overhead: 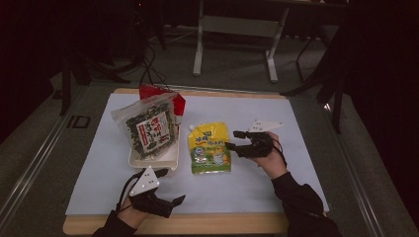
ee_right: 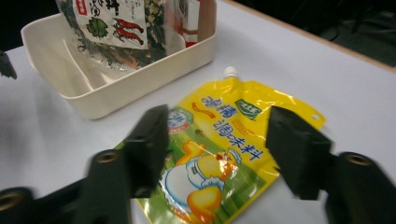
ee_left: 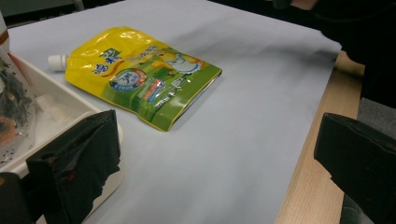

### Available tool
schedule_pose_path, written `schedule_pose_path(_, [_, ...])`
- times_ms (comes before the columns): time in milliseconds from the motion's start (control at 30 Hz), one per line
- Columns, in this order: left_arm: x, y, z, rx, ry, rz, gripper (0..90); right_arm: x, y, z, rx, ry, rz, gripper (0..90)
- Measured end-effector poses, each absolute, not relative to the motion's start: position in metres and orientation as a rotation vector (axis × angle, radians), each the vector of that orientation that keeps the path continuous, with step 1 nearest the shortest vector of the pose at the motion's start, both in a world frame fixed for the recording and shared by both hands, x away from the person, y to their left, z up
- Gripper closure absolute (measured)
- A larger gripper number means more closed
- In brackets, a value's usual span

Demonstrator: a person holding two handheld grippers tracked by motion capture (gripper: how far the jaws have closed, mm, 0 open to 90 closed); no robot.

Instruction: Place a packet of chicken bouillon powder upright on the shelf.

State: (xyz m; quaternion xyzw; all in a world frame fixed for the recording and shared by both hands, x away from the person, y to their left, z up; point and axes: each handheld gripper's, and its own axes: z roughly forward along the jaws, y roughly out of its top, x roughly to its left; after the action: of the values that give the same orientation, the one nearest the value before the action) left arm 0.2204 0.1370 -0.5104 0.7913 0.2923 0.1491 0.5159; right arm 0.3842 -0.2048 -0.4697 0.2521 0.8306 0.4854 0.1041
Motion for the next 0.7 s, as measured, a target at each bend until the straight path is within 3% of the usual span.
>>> schedule_pose_path(167, [0.220, 0.137, -0.511, 1.902, 0.700, 0.364, 1.5, 0.403, -0.192, -0.475, 0.771, 2.470, 1.415, 52.3])
schedule_pose_path(500, [0.217, 0.136, -0.514, 1.922, 0.686, 0.370, 1.5, 0.438, -0.167, -0.490, 0.848, 2.524, 1.365, 83.3])
schedule_pose_path(600, [0.217, 0.135, -0.515, 1.920, 0.686, 0.365, 1.5, 0.447, -0.159, -0.496, 0.875, 2.539, 1.343, 89.8])
schedule_pose_path(700, [0.217, 0.136, -0.516, 1.919, 0.687, 0.360, 1.5, 0.457, -0.149, -0.502, 0.897, 2.547, 1.327, 89.9])
